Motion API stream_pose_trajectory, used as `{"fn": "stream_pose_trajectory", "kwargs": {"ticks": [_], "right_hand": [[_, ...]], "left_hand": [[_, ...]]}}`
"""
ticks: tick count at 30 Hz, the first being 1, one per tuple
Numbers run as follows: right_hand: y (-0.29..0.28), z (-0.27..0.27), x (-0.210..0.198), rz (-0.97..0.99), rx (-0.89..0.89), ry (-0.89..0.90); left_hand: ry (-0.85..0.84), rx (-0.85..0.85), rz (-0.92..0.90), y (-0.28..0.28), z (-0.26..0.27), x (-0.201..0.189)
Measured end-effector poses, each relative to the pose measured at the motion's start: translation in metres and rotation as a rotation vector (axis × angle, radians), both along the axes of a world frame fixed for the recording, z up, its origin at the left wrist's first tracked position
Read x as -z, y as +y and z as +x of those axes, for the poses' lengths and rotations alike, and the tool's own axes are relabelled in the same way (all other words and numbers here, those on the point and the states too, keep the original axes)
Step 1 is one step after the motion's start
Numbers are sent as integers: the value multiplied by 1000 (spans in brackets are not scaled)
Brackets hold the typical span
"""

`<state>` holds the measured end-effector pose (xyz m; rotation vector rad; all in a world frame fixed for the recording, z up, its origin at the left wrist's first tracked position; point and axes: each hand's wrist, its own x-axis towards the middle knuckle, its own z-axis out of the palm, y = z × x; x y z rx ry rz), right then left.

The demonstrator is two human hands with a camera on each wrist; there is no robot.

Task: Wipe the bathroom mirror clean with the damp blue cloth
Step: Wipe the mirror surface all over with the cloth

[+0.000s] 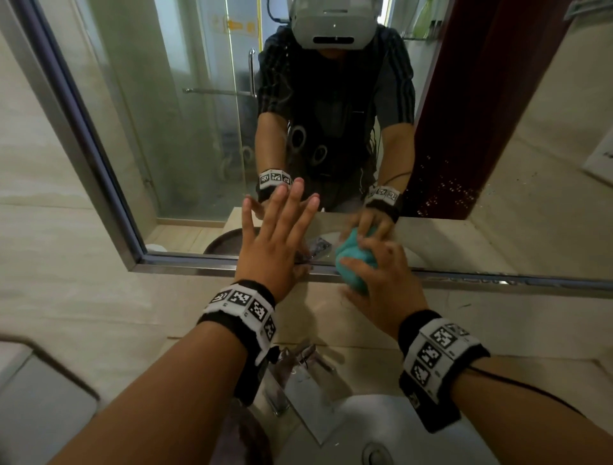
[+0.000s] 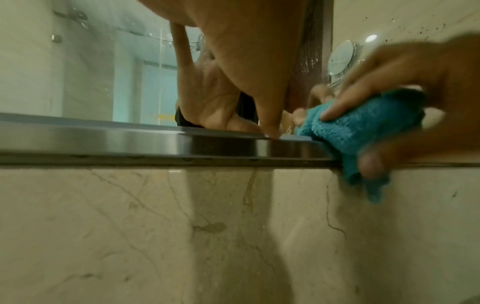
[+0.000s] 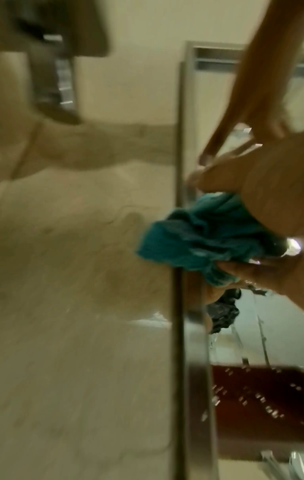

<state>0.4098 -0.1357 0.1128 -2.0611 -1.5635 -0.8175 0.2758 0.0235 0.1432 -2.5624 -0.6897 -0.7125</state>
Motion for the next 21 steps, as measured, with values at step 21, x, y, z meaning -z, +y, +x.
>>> {"fn": "stream_pose_trajectory", "kwargs": {"ticks": [21], "right_hand": [[-8, 15, 11, -38, -13, -71]], "left_hand": [[-1, 0, -12, 5, 6, 6]]}}
